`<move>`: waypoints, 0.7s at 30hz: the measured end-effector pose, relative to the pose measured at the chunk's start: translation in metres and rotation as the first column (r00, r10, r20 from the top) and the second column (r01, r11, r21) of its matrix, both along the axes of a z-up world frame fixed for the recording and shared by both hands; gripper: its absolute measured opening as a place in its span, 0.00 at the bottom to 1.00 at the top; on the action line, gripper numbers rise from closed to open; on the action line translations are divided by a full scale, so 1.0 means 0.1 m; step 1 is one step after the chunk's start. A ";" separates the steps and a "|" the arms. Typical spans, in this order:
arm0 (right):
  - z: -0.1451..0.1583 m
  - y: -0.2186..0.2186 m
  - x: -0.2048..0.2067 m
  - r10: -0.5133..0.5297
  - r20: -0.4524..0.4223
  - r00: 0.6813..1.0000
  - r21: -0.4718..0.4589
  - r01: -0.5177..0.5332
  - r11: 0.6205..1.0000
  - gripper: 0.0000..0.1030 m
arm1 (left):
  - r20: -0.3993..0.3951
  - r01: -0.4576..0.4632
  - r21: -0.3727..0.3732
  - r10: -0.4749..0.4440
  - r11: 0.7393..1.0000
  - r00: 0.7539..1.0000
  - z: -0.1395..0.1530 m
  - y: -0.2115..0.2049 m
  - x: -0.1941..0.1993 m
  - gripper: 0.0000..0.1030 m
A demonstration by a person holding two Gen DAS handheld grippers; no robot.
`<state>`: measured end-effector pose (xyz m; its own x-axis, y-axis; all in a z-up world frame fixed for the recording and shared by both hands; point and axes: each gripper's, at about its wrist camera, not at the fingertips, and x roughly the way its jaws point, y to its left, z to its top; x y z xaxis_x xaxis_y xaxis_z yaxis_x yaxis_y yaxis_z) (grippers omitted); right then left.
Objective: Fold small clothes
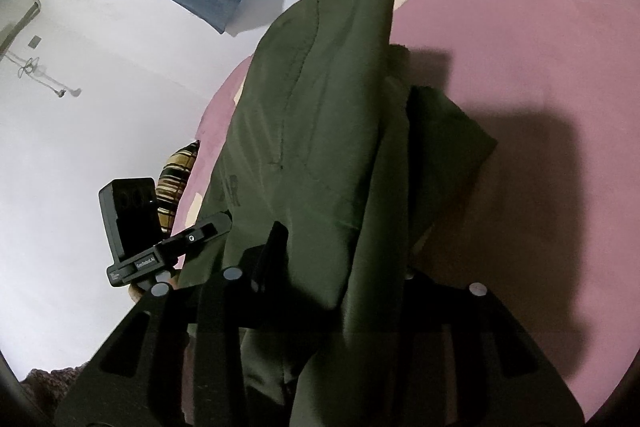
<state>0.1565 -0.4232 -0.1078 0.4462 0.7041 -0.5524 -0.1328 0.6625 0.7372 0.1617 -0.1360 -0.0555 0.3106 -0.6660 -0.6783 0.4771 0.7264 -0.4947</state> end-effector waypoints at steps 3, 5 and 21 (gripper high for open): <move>0.01 -0.01 0.01 0.006 0.013 1.000 0.008 -0.007 1.000 0.31 | 0.011 -0.016 0.006 0.016 1.000 1.000 0.06 0.06 0.02 0.49; -0.03 -0.04 0.01 0.012 0.021 1.000 0.011 -0.012 1.000 0.31 | 0.022 -0.029 0.012 0.029 0.999 0.999 0.10 0.12 0.03 0.49; -0.20 0.05 0.36 0.052 0.017 0.998 0.007 -0.052 0.999 0.30 | 0.011 -0.110 0.037 0.109 0.993 0.994 0.07 0.55 0.44 0.49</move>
<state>0.1924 -0.4186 -0.1276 0.4181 0.7306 -0.5398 -0.1799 0.6491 0.7391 0.2053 -0.0810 -0.0481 0.3863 -0.6018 -0.6990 0.3981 0.7924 -0.4622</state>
